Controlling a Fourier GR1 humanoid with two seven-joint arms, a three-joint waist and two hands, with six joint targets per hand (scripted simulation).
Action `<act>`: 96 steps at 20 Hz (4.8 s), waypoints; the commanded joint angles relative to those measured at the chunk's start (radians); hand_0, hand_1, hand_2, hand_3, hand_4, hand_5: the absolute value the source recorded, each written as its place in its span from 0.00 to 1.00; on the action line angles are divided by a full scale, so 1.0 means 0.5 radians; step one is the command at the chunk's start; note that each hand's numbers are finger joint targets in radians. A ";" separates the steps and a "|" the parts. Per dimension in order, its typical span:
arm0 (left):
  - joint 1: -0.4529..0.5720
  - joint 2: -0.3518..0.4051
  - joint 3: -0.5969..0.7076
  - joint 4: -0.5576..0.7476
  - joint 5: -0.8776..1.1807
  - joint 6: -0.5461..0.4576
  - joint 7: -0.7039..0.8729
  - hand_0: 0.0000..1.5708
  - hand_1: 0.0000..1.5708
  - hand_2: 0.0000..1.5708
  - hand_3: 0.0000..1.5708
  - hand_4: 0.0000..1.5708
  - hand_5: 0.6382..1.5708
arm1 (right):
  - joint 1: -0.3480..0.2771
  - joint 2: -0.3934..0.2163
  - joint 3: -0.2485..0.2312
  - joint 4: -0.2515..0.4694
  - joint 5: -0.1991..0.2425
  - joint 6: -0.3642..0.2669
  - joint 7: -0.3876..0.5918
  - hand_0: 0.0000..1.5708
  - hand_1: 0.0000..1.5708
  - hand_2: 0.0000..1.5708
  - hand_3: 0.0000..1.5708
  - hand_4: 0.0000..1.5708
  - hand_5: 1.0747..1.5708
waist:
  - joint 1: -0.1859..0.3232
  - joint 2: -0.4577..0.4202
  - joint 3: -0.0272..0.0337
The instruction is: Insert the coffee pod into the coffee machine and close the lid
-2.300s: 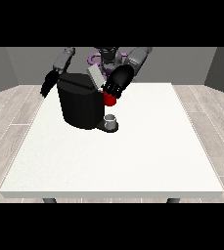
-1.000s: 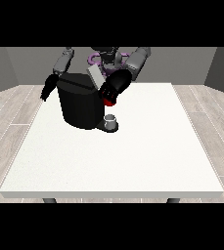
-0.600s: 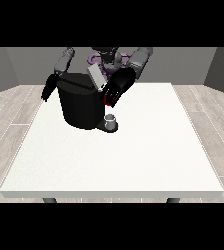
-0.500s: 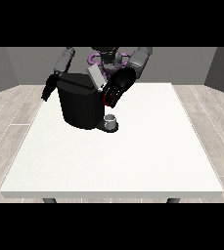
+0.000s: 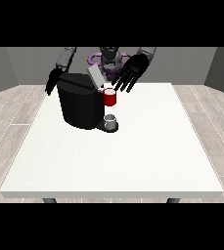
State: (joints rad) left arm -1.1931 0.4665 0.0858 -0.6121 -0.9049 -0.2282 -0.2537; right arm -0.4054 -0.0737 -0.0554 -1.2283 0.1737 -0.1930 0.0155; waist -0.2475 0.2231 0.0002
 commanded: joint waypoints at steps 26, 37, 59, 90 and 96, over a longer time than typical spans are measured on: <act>1.334 -0.896 0.542 -0.175 1.052 -0.128 -0.102 0.00 0.00 0.00 0.00 0.26 1.00 | 0.243 -0.184 0.031 -0.219 -0.162 0.400 0.123 0.00 0.00 0.00 0.00 0.05 1.00 | 0.734 -1.017 0.000; 1.449 -0.909 0.298 -0.582 1.341 -0.152 -0.028 0.00 0.00 0.00 0.00 0.25 1.00 | -0.125 -0.213 -0.306 0.134 -0.470 0.402 0.221 0.00 0.00 0.00 0.00 0.12 1.00 | 0.926 -0.758 0.000; 1.940 -0.777 0.164 -1.425 1.600 -0.102 0.195 0.00 0.00 0.00 0.00 0.23 1.00 | -0.493 -0.207 -0.174 0.408 -0.434 0.466 0.162 0.00 0.00 0.00 0.00 0.00 1.00 | 0.793 -0.468 -0.001; 1.738 -0.772 -0.016 -1.590 1.562 -0.106 0.292 0.00 0.00 0.00 0.00 0.21 1.00 | -1.103 -0.237 0.097 0.232 -0.043 0.259 0.404 0.00 0.00 0.00 0.00 0.17 1.00 | 1.194 -0.153 -0.001; 1.642 -0.791 -0.036 -1.575 1.555 -0.099 0.287 0.00 0.00 0.00 0.00 0.28 1.00 | -1.185 -0.310 0.075 0.118 -0.035 0.287 0.573 0.00 0.00 0.00 0.00 0.06 1.00 | 1.284 -0.063 0.000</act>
State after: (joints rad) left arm -0.3512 0.0651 0.0736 -1.4016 -0.1305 -0.2626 -0.1091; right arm -0.8934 -0.2912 -0.0778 -1.1269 0.1635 -0.0835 0.4233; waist 0.3027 0.1751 0.0270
